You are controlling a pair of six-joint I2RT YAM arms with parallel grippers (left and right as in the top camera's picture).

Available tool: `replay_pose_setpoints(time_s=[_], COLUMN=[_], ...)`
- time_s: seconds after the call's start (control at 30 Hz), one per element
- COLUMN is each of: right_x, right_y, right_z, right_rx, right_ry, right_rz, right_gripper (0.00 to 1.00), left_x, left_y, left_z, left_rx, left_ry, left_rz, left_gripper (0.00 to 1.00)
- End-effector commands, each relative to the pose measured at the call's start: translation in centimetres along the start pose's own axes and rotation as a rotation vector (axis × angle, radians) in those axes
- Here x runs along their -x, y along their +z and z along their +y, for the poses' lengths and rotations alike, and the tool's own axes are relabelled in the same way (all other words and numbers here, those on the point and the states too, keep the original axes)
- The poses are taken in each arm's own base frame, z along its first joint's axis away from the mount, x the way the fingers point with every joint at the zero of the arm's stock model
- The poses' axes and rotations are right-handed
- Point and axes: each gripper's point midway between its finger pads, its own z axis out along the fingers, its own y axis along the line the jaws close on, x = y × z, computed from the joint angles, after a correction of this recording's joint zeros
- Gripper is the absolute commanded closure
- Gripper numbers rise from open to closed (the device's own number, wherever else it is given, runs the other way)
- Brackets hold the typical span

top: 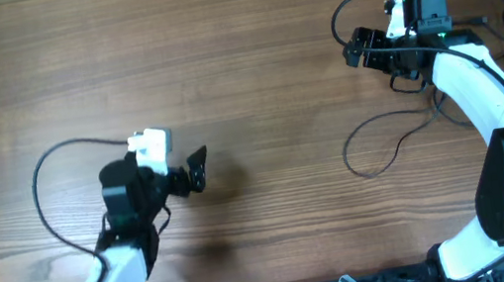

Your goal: Untangle cables

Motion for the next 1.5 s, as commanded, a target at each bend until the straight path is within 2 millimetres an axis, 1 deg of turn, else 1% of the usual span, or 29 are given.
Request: replay_pose_setpoints(time_s=[0.0, 0.13, 0.4, 0.57, 0.8, 1.0, 1.13, 1.2, 1.3, 1.47], right_x=[0.0, 0.0, 0.0, 0.0, 0.0, 0.0, 0.0, 0.0, 0.0, 0.0], right_y=[-0.1, -0.1, -0.1, -0.1, -0.1, -0.1, -0.1, -0.1, -0.1, -0.1], right_z=[0.4, 0.4, 0.4, 0.4, 0.4, 0.4, 0.4, 0.4, 0.4, 0.4], right_rx=[0.015, 0.015, 0.015, 0.015, 0.015, 0.015, 0.015, 0.015, 0.015, 0.015], right_ry=[0.003, 0.003, 0.003, 0.003, 0.003, 0.003, 0.004, 0.003, 0.003, 0.003], right_rz=[-0.002, -0.002, -0.002, -0.002, -0.002, -0.002, -0.002, -0.002, -0.002, -0.002], right_gripper=[0.0, 0.0, 0.0, 0.0, 0.0, 0.0, 0.0, 0.0, 0.0, 0.0], left_x=[-1.4, -2.4, -4.4, -5.1, -5.6, -5.9, -2.6, -1.4, -0.2, 1.2], left_y=[-1.0, -1.8, -2.9, -3.4, -4.2, -5.9, -7.1, -7.7, -8.8, -10.2], left_z=[0.2, 0.7, 0.6, 1.0, 0.8, 0.9, 1.1, 1.4, 2.8, 4.1], left_rx=[0.023, 0.067, 0.08, 0.112, 0.118, 0.162, 0.187, 0.214, 0.297, 0.368], left_ry=[-0.014, -0.066, -0.069, -0.123, -0.135, -0.151, -0.112, -0.1, -0.157, -0.151], left_rz=[-0.002, -0.005, -0.005, 0.002, 0.022, 0.015, -0.132, -0.193, -0.27, -0.347], left_gripper=[0.0, 0.0, 0.0, 0.0, 0.0, 0.0, 0.01, 0.0, 0.0, 0.0])
